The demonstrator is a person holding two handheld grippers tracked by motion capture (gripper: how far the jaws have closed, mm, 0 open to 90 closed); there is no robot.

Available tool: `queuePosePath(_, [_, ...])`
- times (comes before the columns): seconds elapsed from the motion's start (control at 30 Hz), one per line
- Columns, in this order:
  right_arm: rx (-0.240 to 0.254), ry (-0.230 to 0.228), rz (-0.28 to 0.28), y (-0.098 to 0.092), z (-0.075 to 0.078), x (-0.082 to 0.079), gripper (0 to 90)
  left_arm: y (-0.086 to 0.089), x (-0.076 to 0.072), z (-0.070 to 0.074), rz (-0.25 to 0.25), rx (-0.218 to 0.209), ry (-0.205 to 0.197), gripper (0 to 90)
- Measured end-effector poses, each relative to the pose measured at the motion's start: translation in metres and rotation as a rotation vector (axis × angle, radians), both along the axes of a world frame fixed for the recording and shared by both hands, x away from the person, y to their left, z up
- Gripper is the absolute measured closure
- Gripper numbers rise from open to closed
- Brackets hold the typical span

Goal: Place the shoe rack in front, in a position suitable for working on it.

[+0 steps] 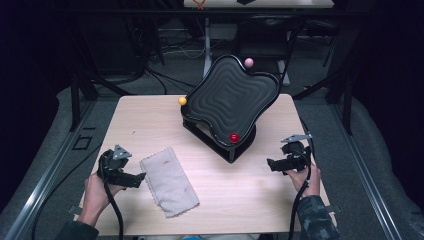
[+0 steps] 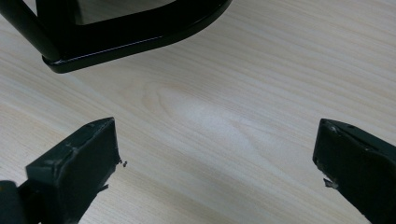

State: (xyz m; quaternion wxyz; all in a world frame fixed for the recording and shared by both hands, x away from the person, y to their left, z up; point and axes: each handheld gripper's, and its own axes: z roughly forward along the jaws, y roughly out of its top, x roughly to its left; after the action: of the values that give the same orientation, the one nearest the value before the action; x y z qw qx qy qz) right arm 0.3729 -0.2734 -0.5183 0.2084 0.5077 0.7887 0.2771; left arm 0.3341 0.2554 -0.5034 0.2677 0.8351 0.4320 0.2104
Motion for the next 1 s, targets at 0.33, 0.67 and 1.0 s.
queuePosePath(0.33, [-0.015, 0.026, 0.022, 0.004, -0.003, 0.002, 0.0, -0.023, 0.011, -0.002, -0.049, -0.028, 0.041, 0.0])
queuePosePath(0.67, [-0.002, 0.031, 0.054, 0.007, -0.004, 0.002, 0.4, -0.051, 0.023, -0.015, -0.119, -0.054, 0.1, 0.0])
queuePosePath(1.0, [0.01, 0.034, 0.057, 0.006, -0.004, 0.002, 0.2, -0.07, 0.026, -0.038, -0.147, -0.004, 0.192, 0.0])
